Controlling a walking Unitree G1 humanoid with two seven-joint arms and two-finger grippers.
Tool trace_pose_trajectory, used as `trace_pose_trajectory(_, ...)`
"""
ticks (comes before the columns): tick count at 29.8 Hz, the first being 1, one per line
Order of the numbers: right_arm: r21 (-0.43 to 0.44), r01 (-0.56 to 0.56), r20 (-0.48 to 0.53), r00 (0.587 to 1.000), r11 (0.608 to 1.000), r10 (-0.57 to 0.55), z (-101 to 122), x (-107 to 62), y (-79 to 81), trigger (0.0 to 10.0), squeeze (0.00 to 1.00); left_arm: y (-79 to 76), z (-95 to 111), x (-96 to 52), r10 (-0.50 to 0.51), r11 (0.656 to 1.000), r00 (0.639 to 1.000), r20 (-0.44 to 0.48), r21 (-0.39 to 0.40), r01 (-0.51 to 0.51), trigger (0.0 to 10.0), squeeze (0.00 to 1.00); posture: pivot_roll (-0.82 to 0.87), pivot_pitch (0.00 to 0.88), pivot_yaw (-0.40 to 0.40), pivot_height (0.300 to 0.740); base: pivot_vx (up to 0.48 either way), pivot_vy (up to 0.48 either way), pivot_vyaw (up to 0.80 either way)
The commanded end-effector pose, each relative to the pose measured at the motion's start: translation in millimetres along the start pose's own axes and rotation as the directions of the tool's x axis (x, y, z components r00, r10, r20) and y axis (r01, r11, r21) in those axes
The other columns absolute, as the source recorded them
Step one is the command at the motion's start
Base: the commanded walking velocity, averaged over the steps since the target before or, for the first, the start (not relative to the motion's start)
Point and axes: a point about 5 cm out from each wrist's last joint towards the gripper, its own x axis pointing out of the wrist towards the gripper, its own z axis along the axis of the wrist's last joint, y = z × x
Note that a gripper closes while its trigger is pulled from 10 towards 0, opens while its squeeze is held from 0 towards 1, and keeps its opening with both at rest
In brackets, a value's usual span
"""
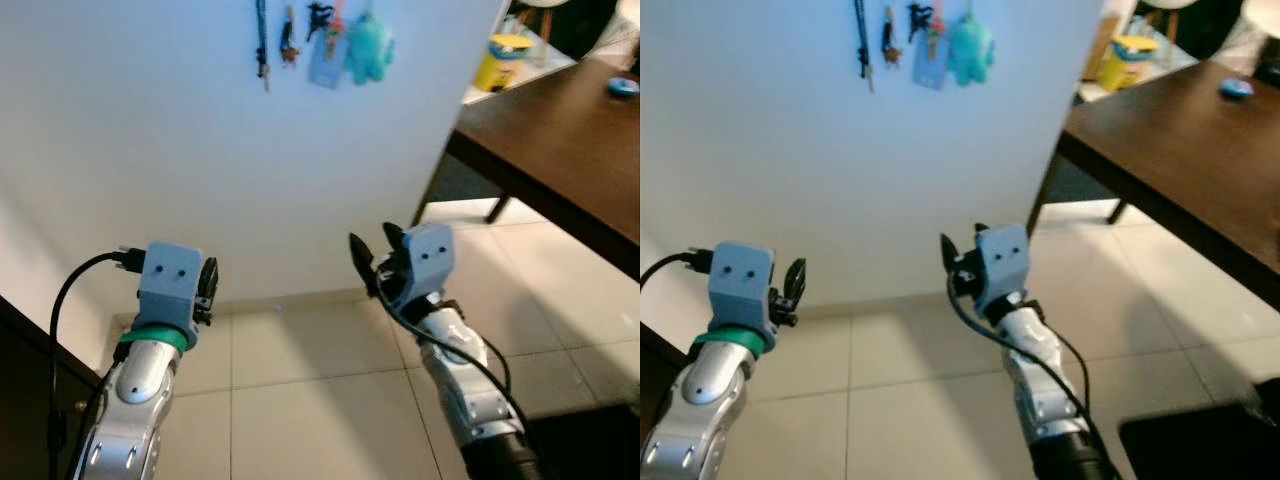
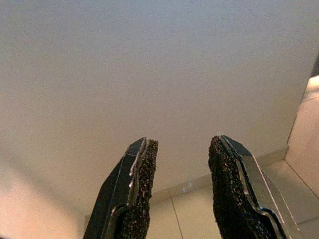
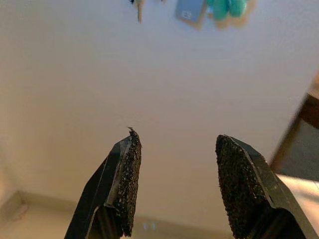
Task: Hang keys on a hook
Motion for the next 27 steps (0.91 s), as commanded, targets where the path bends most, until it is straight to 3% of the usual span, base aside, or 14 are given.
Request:
trace_pose_trajectory(1, 0.012, -0.02, -0.006, 1.0, 1.0, 0.02, -3, -0.2, 7.6, 10.0, 0.0, 3.4, -6, -2.6, 0.006, 1.0, 1.0, -0.023, 0.005, -0.006, 10.0, 0.0, -0.03, 0.062, 0.055, 0.74, -0.356, 0.0, 0.0)
trace_pose_trajectory(9, 0.01, -0.022, -0.005, 1.0, 1.0, 0.022, -3, 0.0, 7.7, 10.0, 0.0, 3.0, -5, -1.6, -0.001, 1.0, 1.0, -0.032, -0.012, 0.0, 10.0, 0.0, -0.03, 0.062, 0.056, 0.74, -0.045, 0.0, 0.0)
trace_pose_trajectory(16, 0.019, -0.015, -0.007, 1.0, 1.0, 0.016, -3, 0.6, 6.0, 10.0, 0.0, -7.9, 3, 1.9, -0.052, 0.989, 0.995, -0.085, -0.144, 0.039, 10.0, 0.0, -0.03, 0.063, 0.059, 0.74, 0.0, 0.0, -0.8)
trace_pose_trajectory(20, 0.016, -0.012, -0.011, 1.0, 1.0, 0.012, -4, 2.5, 5.4, 10.0, 0.0, -6.0, -6, 5.4, -0.043, 0.995, 0.995, -0.085, -0.093, 0.035, 10.0, 0.0, -0.04, 0.059, 0.059, 0.74, 0.0, 0.0, -0.8)
trace_pose_trajectory(27, 0.01, -0.006, -0.013, 1.0, 1.0, 0.006, -5, 6.7, 2.6, 10.0, 0.0, -8.0, -11, 10.5, -0.045, 0.996, 0.994, -0.096, -0.076, 0.038, 10.0, 0.0, -0.04, 0.058, 0.053, 0.74, 0.0, 0.0, -0.8)
